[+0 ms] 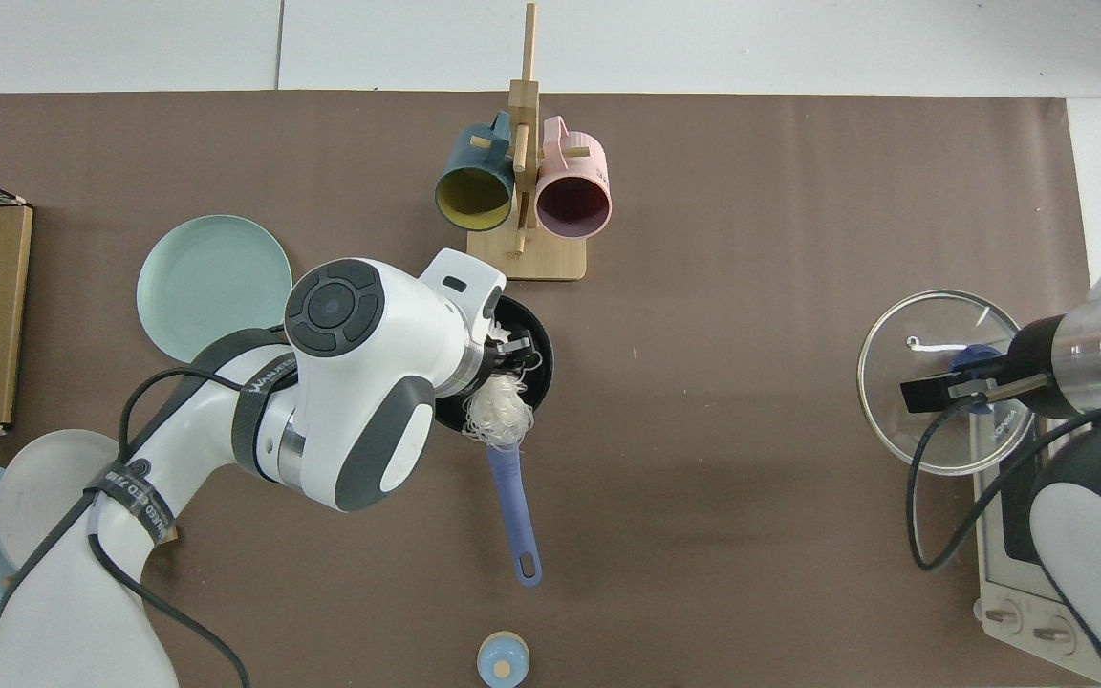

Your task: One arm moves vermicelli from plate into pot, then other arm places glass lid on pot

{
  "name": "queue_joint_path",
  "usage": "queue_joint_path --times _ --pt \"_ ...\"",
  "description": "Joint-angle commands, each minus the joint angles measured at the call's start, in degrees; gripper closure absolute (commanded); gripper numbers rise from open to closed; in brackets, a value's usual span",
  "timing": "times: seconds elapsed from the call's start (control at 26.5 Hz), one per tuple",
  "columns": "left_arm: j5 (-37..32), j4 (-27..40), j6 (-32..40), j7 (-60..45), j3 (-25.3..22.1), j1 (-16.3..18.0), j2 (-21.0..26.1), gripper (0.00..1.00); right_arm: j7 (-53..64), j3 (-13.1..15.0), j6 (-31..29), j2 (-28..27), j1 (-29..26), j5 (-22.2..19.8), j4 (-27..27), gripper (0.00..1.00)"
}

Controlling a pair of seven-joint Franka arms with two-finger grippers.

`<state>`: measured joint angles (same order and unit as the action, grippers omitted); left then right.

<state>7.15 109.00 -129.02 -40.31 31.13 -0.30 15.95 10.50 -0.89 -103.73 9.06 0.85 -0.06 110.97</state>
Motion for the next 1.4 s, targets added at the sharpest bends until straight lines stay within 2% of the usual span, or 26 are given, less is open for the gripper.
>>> queue_joint_path --times 0.0,0.15,0.26,0.3,0.34,0.38,0.42,0.6,0.83,1.1,1.25,1.36 --pt "-2.0 0.6 -2.6 -1.2 -0.6 -0.5 1.5 1.00 -0.7 -0.1 -1.5 1.0 -0.2 1.3 0.8 0.98" --pt "-4.9 0.7 -3.1 -2.6 -0.6 -0.4 2.9 0.93 -1.0 -0.2 -1.5 0.4 -0.2 1.4 0.9 0.98" --pt "-5.2 1.0 -3.1 -2.6 -0.6 -0.4 3.0 0.71 -1.1 -0.3 -1.6 -0.4 -0.3 1.4 0.9 0.98" --pt "-5.2 1.0 -3.1 -2.5 -0.6 -0.3 3.0 0.61 -1.4 -0.3 -1.7 -0.5 -0.3 1.6 1.0 0.98" --pt "-5.2 1.0 -3.1 -2.4 -0.6 -0.2 3.1 0.40 -1.9 -0.3 -2.2 -0.7 -0.3 2.0 1.2 0.98" --pt "-5.2 1.0 -3.0 -2.2 -0.6 -0.1 3.1 0.15 -2.2 -0.4 -2.8 -1.1 -0.2 2.4 1.3 0.98" --pt "-5.2 1.0 -2.8 -2.0 -0.8 -0.1 3.1 0.01 -2.3 -0.6 -3.5 -1.3 -0.2 2.8 1.7 0.98" --pt "-5.5 -1.2 0.7 -1.8 -1.4 0.7 1.8 0.00 -4.5 -1.8 -8.2 -4.0 -0.2 2.9 3.0 0.98" --pt "-6.5 -8.3 12.1 -1.2 -3.3 2.2 -1.3 0.00 -7.2 -4.1 -15.3 -7.3 -0.1 2.8 4.7 0.98" --pt "-8.0 -16.7 25.1 6.9 -8.5 2.3 -3.5 0.00 -18.6 -11.2 -19.3 -9.9 -0.2 2.7 4.1 1.00" --pt "-7.9 -16.9 28.8 13.1 -13.5 2.2 -6.9 0.00 -27.4 -14.5 -18.5 -11.9 -0.2 2.0 1.6 1.00" --pt "-7.4 -16.6 32.2 19.2 -18.3 2.2 -9.8 0.00 -32.0 -18.5 -17.6 -13.4 -0.2 1.4 -0.8 1.00"
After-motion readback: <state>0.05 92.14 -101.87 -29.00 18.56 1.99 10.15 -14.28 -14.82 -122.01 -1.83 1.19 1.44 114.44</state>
